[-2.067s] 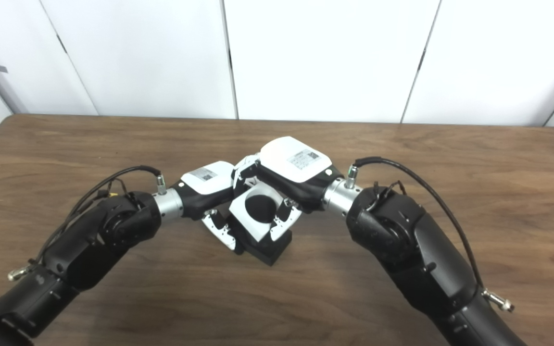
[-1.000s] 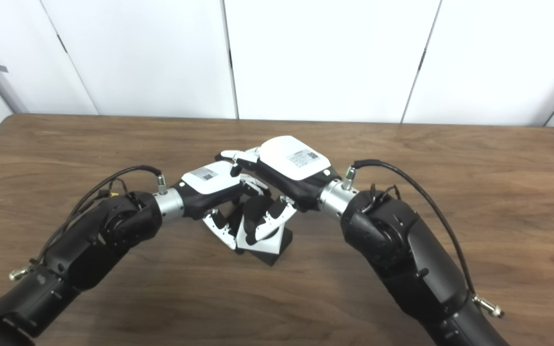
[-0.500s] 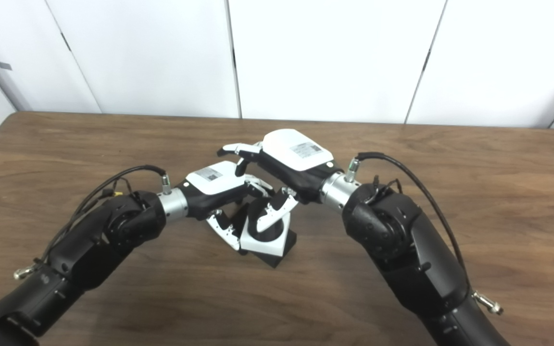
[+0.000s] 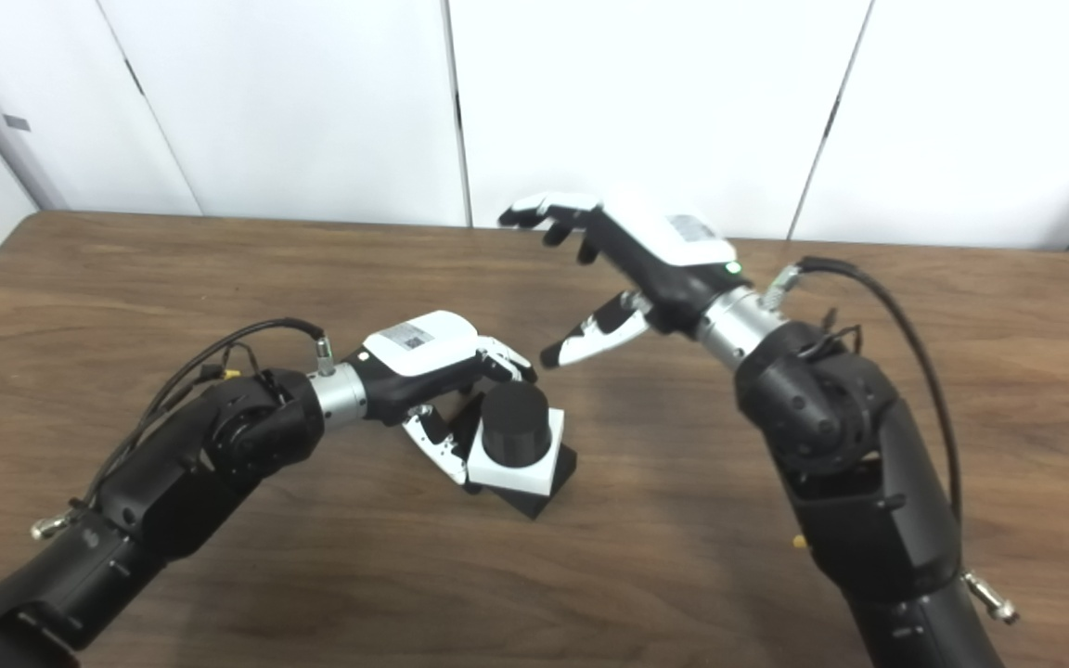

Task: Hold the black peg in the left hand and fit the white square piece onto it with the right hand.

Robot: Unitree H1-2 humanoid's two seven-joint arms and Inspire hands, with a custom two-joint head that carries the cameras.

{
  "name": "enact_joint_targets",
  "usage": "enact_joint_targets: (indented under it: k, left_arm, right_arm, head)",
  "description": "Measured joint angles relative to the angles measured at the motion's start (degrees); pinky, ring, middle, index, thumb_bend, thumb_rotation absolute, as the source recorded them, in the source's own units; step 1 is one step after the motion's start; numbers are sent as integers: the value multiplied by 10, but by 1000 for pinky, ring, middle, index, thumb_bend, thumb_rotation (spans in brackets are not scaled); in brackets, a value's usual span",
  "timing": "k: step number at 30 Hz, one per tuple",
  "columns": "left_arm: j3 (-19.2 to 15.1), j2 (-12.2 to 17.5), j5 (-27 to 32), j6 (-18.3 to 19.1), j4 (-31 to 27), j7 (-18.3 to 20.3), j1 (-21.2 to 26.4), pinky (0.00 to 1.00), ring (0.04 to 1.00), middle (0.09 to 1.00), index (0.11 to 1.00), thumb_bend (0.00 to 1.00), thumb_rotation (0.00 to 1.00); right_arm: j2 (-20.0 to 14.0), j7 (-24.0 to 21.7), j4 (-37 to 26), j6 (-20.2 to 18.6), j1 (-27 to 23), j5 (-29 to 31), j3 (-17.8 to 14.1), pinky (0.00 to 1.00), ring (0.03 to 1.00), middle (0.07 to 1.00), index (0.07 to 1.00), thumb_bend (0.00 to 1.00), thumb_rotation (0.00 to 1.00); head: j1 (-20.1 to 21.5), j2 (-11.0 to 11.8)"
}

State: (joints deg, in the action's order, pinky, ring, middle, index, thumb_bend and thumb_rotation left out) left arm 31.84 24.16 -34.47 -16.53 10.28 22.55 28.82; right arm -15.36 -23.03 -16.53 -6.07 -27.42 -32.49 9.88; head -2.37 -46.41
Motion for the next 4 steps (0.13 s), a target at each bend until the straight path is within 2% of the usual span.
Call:
enact_joint_targets:
  k: [4]
  left_arm:
    - [0, 1, 1, -1, 0, 0, 0, 709, 842, 830, 487, 524, 63]
  right_arm:
    - [-1, 21, 9, 0, 0, 22, -25, 521, 648, 722, 730, 688, 141]
  head:
    - [0, 0]
